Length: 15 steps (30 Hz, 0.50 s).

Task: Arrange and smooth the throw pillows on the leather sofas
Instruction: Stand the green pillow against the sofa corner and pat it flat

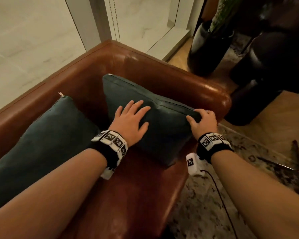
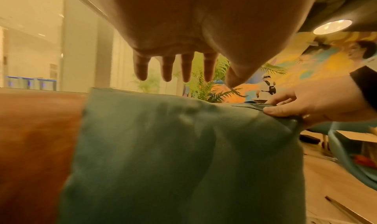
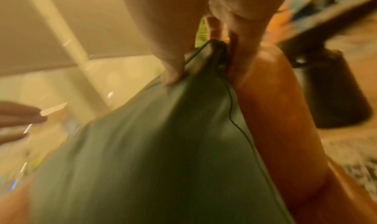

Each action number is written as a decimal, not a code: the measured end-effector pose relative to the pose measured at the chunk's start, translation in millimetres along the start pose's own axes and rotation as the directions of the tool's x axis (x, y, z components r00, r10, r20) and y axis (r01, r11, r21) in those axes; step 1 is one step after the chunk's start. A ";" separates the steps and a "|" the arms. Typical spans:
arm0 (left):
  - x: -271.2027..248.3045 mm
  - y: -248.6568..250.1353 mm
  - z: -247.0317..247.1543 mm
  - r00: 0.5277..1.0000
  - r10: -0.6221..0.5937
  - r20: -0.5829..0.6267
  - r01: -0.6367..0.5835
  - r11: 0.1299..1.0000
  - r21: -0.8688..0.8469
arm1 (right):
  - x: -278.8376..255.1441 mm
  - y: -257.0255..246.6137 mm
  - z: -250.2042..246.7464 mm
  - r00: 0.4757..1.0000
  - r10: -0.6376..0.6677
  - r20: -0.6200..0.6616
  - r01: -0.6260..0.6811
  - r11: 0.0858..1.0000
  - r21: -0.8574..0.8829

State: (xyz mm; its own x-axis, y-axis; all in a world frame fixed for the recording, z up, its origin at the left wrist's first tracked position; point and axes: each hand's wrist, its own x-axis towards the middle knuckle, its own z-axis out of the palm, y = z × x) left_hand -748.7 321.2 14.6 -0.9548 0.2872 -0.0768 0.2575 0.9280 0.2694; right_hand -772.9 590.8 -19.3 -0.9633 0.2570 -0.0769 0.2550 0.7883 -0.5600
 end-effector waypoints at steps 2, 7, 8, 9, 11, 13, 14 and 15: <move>41.7 12.1 10.0 0.999 0.035 0.011 -0.035 0.999 0.002 | 11.2 5.9 -3.9 0.997 0.026 -0.069 -0.020 0.996 0.085; 107.2 -4.2 37.7 0.992 0.100 0.071 -0.112 0.973 0.204 | 17.5 41.5 -34.0 0.972 0.111 -0.206 -0.082 0.986 0.145; 113.4 -12.3 39.2 0.998 0.030 0.051 -0.040 0.975 0.217 | 19.7 48.0 -37.2 0.975 0.131 -0.178 -0.113 0.988 0.105; 117.9 -18.1 39.7 0.999 -0.046 0.029 0.039 0.976 0.216 | 19.7 51.9 -38.0 0.981 0.133 -0.140 -0.128 0.991 0.044; 122.0 -13.9 39.2 0.998 -0.058 -0.028 0.063 0.970 0.234 | 14.1 42.3 -28.6 0.993 0.059 -0.101 -0.071 0.990 -0.125; 126.5 7.2 44.0 0.986 0.159 -0.054 -0.141 0.960 0.242 | 5.5 13.8 -2.4 0.992 -0.090 -0.088 0.066 0.968 -0.242; 129.2 18.8 49.9 0.960 0.279 -0.025 -0.266 0.935 0.234 | 2.1 -2.3 14.1 0.988 -0.147 -0.052 0.130 0.959 -0.253; 132.6 26.0 57.2 0.934 0.356 0.022 -0.352 0.909 0.223 | 0.8 -14.4 32.1 0.983 -0.185 -0.002 0.178 0.947 -0.267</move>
State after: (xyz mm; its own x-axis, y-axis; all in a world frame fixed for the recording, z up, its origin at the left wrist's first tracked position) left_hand -860.1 396.9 -43.5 -0.7971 0.6039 0.0027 0.6030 0.7957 0.0577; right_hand -779.9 561.7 -37.8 -0.9937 0.1081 0.0298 0.0928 0.9415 -0.3241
